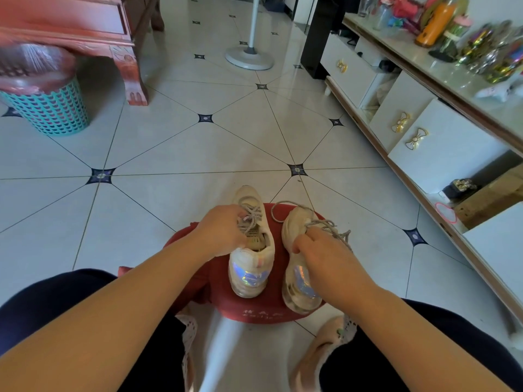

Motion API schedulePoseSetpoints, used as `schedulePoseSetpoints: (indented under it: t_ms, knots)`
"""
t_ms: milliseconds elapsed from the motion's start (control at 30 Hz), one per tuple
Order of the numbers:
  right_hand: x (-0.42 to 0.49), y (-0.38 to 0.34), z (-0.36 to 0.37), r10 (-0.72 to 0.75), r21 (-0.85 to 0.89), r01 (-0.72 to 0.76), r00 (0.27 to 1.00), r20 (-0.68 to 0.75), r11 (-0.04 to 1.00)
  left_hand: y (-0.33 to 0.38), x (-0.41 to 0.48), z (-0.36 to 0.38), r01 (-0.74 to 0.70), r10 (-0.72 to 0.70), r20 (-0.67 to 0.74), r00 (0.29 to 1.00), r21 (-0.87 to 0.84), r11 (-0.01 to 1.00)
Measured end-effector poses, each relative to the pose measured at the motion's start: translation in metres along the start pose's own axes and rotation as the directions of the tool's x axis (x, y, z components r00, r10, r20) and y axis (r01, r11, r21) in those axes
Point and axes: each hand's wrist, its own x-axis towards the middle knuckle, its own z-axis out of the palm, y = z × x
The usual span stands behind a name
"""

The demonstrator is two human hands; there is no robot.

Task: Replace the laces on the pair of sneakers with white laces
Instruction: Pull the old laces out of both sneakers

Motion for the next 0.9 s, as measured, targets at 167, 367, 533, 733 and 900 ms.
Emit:
schedulePoseSetpoints:
  t_ms: [167,367,533,733,900]
  knots:
    - [-0.005,0.003,0.002,-0.052,-0.046,0.051,0.998,-0.025,0.998,-0.003,-0.003,-0.001,0.007,-0.007,-0.02,1.0,0.005,1.0]
    - [-0.011,0.004,0.015,-0.074,0.014,0.075,0.996,-0.046,0.997,-0.005,-0.007,0.005,0.013,-0.013,-0.002,1.0,-0.081,0.997]
    - [-0.015,0.005,0.022,-0.046,-0.006,0.046,0.999,-0.023,0.999,-0.008,-0.014,0.005,-0.012,0.012,0.008,1.0,-0.095,0.995]
    - [0.004,0.007,-0.006,0.028,0.101,-0.016,0.993,-0.113,0.995,-0.014,-0.018,-0.001,0.012,-0.017,-0.036,0.999,-0.134,0.991]
    - [0.047,-0.002,-0.024,0.022,0.322,-0.022,1.0,0.003,0.946,-0.012,-0.012,-0.01,0.085,-0.118,-0.044,0.992,-0.453,0.888]
